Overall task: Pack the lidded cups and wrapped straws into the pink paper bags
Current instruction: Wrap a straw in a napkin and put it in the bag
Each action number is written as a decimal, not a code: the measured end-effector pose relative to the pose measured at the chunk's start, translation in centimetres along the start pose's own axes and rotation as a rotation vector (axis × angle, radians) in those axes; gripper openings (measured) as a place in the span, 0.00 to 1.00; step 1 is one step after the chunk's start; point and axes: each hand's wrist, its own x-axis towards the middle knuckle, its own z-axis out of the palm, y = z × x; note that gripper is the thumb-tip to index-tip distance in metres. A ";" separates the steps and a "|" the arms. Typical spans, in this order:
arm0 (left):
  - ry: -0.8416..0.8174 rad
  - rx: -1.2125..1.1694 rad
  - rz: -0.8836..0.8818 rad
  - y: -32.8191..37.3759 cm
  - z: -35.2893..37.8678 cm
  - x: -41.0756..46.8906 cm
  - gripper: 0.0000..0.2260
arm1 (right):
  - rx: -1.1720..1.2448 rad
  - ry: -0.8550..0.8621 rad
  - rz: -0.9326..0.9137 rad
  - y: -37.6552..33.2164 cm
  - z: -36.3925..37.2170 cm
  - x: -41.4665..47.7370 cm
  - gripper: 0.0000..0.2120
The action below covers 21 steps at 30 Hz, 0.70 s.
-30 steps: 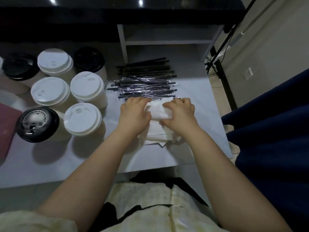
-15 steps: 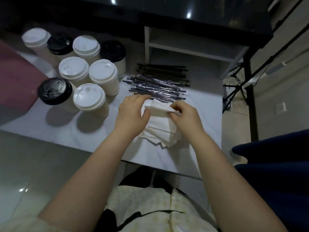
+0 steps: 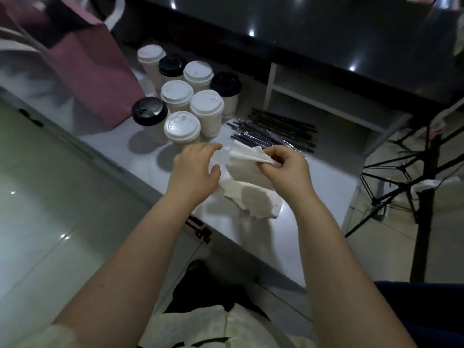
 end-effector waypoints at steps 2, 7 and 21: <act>0.065 0.016 -0.031 -1.1 -1.9 -0.3 0.20 | -0.030 -0.034 -0.068 -1.7 1.3 0.3 0.13; 0.166 0.053 -0.119 -6.0 -6.5 -1.8 0.20 | -0.098 -0.132 -0.223 -5.7 6.5 1.2 0.10; 0.281 0.181 -0.193 -28.0 -19.7 -4.8 0.19 | -0.217 -0.202 -0.359 -16.8 31.6 0.8 0.09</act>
